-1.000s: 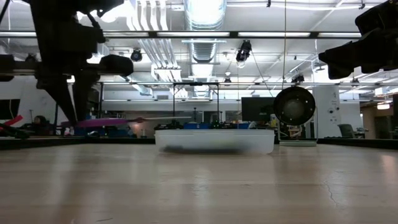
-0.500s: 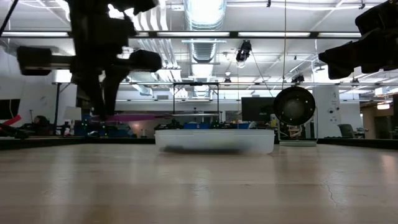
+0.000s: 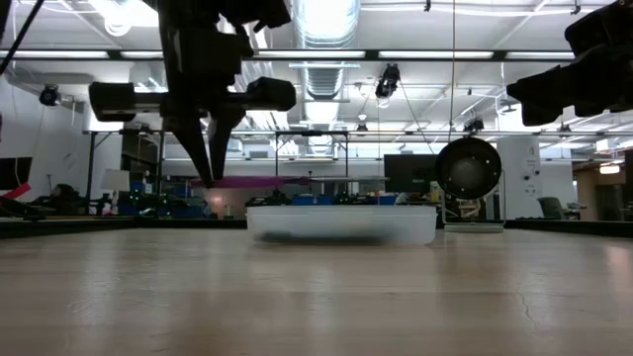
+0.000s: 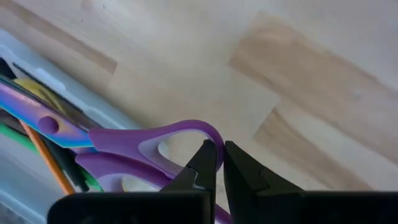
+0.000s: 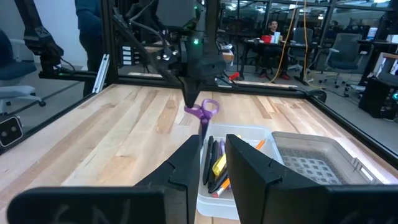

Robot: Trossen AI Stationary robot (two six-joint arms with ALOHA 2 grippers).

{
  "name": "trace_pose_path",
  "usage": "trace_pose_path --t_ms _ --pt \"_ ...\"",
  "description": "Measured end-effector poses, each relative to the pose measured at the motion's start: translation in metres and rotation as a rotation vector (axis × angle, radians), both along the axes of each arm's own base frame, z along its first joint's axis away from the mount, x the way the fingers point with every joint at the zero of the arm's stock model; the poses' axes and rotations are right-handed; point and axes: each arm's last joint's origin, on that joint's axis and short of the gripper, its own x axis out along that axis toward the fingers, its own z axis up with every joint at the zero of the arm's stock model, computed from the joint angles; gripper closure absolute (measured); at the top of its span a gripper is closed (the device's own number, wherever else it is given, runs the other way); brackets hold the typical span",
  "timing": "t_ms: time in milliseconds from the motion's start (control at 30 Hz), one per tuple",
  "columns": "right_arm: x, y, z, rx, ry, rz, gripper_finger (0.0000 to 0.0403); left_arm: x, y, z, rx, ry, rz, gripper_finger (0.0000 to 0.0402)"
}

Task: Pick & place school supplies into a supply box
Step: Put the purple scissors into the white and black supply box

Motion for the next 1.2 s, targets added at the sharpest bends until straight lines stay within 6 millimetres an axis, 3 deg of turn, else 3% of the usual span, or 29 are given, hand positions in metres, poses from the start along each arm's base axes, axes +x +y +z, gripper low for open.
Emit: trace_pose_path --t_ms 633,1200 --pt "0.000 0.000 0.000 0.000 0.001 -0.001 0.0335 0.011 0.032 -0.012 0.058 0.012 -0.185 0.0401" --pt "0.000 0.000 0.000 0.000 0.001 -0.001 0.0335 0.028 0.049 -0.004 0.094 -0.012 -0.254 0.0401"
